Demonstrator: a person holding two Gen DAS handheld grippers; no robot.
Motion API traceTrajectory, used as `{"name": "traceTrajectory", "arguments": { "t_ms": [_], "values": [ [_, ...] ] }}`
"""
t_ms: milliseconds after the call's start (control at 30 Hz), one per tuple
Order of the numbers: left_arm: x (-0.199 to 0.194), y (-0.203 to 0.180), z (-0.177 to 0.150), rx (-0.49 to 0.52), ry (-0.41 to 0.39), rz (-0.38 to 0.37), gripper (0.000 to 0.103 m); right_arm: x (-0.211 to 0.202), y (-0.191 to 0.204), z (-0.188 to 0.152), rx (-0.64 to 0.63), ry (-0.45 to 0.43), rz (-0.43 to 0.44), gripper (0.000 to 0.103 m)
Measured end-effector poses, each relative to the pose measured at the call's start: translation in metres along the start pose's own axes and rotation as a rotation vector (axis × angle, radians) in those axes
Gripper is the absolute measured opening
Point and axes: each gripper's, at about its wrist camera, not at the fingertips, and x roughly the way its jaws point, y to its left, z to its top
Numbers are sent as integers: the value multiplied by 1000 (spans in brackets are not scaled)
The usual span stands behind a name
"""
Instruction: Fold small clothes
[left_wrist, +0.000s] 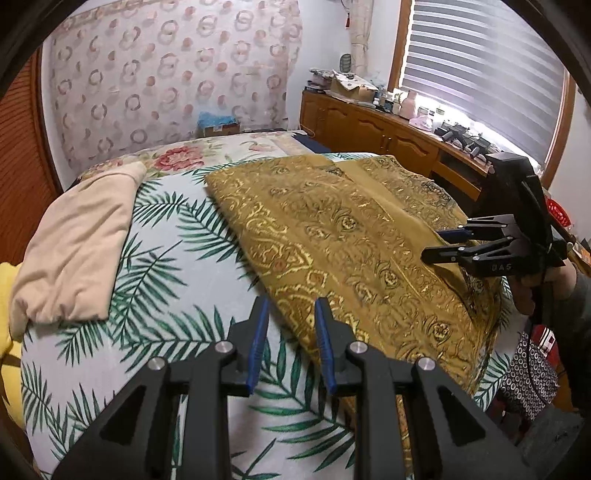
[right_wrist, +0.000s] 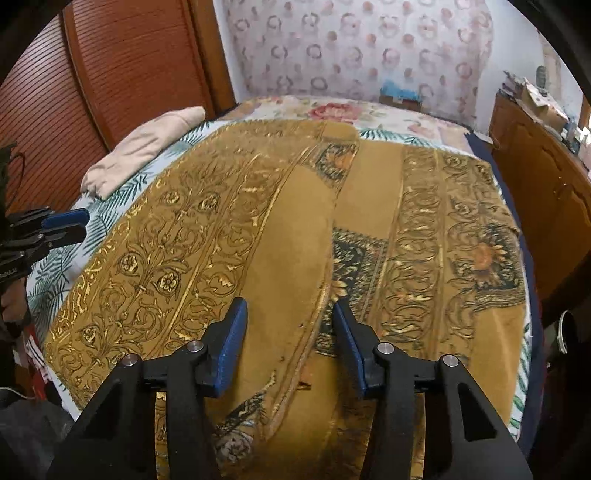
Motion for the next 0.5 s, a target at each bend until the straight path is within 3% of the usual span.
{"name": "traceTrajectory", "arguments": {
  "t_ms": [100, 167, 200, 500],
  "values": [
    [0, 3, -3, -14, -6, 0, 23, 5, 9, 0, -41, 3, -31, 36],
    [0, 5, -4, -28, -6, 1, 23, 3, 14, 0, -67, -8, -40, 10],
    [0, 5, -5, -30, -7, 1, 23, 0, 14, 1, -68, -18, -21, 3],
    [-6, -5, 3, -19, -42, -18, 23, -46, 6, 7, -55, -171, -51, 0]
  ]
}}
